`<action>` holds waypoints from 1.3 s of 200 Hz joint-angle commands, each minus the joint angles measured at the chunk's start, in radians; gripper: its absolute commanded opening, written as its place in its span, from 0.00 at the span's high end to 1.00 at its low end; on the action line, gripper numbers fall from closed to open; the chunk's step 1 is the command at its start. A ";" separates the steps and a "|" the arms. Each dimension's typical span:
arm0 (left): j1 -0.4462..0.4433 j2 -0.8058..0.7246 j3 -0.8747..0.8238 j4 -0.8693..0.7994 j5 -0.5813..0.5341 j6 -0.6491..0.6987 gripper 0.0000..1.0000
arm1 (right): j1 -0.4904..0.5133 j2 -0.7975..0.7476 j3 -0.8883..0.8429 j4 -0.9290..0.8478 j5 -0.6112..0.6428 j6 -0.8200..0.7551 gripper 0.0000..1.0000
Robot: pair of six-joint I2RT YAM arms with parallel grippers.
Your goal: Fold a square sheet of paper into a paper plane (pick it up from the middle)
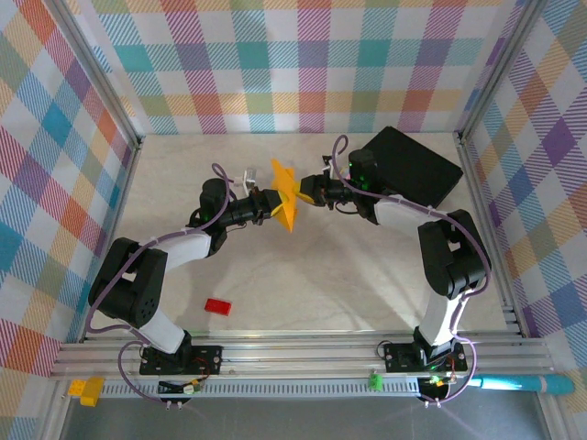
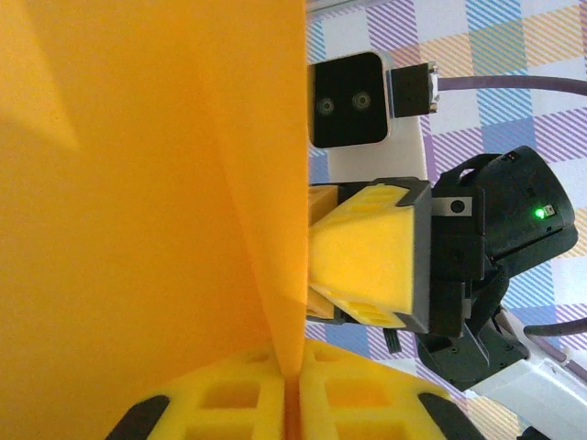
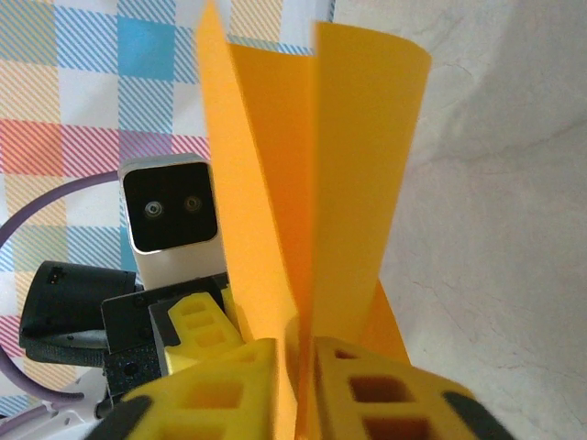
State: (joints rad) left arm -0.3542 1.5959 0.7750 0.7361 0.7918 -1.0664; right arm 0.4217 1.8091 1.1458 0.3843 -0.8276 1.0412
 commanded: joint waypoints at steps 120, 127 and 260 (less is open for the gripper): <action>-0.138 0.022 0.462 -1.259 -0.743 0.906 0.89 | -0.038 -0.243 -0.010 -0.617 0.532 -0.380 0.40; -0.151 0.044 0.489 -1.285 -0.794 0.931 0.89 | -0.037 -0.254 -0.018 -0.624 0.559 -0.380 0.40; -0.348 0.398 0.675 -1.356 -1.374 1.181 0.90 | -0.065 -0.358 -0.083 -0.724 0.834 -0.348 0.38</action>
State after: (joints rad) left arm -0.6842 1.9636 1.4265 -0.5995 -0.4728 0.0696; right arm 0.3649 1.4799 1.0832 -0.3176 -0.0200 0.6880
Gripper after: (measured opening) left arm 0.097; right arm 0.618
